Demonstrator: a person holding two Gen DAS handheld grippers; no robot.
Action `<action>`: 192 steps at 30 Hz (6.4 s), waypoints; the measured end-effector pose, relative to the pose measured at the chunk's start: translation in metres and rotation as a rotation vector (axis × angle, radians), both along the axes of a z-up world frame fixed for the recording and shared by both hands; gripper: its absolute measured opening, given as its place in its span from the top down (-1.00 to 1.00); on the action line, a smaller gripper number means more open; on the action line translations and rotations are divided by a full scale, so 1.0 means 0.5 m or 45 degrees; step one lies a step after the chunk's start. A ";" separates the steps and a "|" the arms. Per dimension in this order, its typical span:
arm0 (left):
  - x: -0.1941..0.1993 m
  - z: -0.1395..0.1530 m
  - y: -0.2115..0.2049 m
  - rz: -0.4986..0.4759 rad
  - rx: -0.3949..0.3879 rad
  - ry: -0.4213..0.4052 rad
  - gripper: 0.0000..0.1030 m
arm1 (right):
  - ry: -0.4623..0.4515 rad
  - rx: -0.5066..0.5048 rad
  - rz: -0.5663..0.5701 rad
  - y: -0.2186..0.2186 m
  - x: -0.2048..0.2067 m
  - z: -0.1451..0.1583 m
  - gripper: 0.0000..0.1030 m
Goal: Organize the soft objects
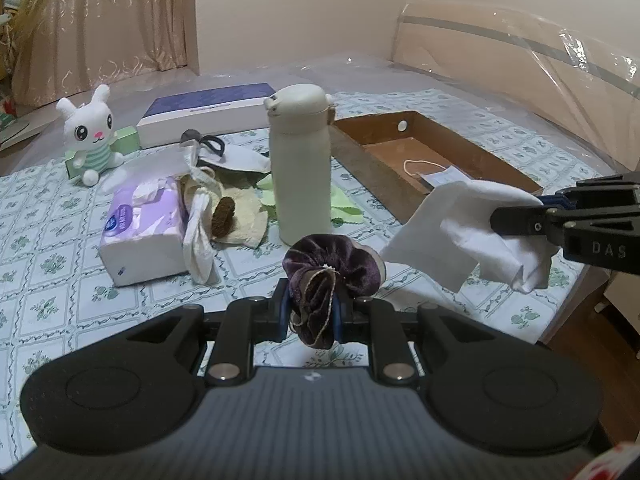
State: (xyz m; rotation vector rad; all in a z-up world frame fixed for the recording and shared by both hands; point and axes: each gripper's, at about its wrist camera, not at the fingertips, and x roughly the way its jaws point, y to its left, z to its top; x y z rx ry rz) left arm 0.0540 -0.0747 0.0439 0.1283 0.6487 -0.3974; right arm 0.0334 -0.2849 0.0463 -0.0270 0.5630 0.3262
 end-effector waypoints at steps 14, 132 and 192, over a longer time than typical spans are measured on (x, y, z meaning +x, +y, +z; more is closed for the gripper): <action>0.012 0.008 -0.057 -0.081 -0.004 -0.013 0.66 | -0.045 -0.007 -0.095 -0.054 -0.010 0.026 0.75; 0.219 -0.128 0.080 0.283 0.084 -0.047 0.13 | 0.158 0.137 -0.078 0.018 0.161 -0.073 -0.20; 0.065 -0.110 0.315 0.494 -0.191 0.026 0.84 | 0.014 -0.277 0.282 0.332 0.286 -0.133 -0.01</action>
